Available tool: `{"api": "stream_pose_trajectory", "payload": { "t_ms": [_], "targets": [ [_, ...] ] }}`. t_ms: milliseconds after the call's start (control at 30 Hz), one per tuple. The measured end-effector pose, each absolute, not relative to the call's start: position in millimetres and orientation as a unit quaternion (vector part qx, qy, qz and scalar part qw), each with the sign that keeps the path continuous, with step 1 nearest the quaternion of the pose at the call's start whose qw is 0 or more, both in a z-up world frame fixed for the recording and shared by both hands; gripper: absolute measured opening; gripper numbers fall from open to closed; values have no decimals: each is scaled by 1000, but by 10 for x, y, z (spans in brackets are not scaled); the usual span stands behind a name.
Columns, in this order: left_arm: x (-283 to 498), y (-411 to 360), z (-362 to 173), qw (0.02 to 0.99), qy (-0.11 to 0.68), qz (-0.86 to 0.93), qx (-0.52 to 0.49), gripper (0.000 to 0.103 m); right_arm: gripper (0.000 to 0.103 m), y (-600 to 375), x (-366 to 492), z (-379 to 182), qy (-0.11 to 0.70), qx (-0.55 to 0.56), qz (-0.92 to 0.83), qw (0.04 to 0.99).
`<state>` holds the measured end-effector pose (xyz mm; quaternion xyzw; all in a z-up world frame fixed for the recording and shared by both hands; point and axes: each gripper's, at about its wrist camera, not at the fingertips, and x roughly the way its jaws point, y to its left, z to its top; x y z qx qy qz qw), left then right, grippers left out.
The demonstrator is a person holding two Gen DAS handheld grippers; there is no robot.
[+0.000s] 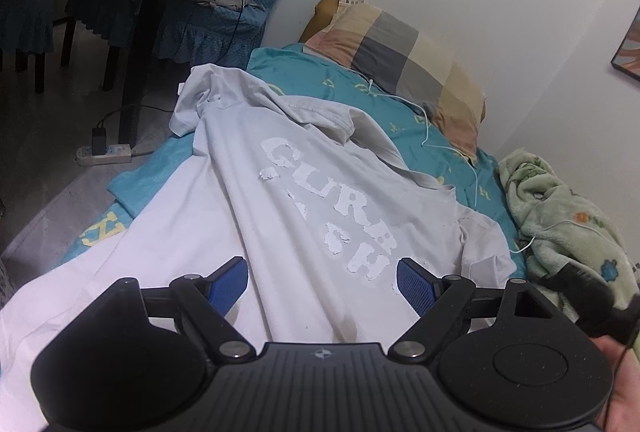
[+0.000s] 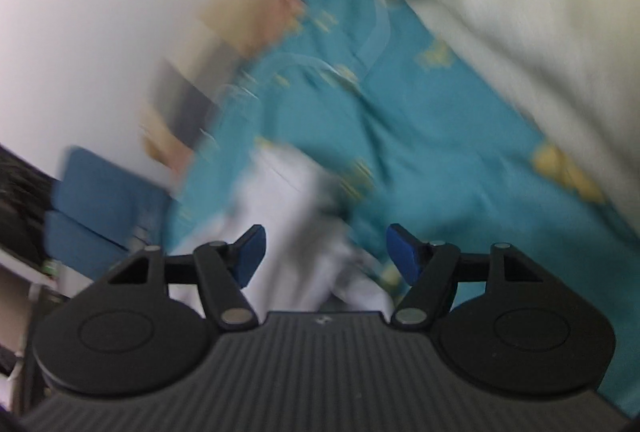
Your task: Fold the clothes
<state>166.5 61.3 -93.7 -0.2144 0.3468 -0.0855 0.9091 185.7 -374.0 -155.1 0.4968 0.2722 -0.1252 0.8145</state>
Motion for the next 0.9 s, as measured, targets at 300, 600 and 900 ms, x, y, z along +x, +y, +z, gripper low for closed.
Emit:
{"api": "stream_pose_trajectory", "payload": {
  "t_ms": [300, 600, 900],
  "targets": [
    [1749, 599, -1001, 900, 355, -97, -232, 83, 44, -3659, 2030, -1895, 294, 524, -93, 794],
    [1746, 585, -964, 905, 346, -103, -227, 83, 6, -3615, 2168, -1052, 253, 326, -151, 898],
    [1850, 412, -1042, 912, 348, -125, -176, 83, 6, -4349, 2336, -894, 255, 248, -224, 907]
  ]
}}
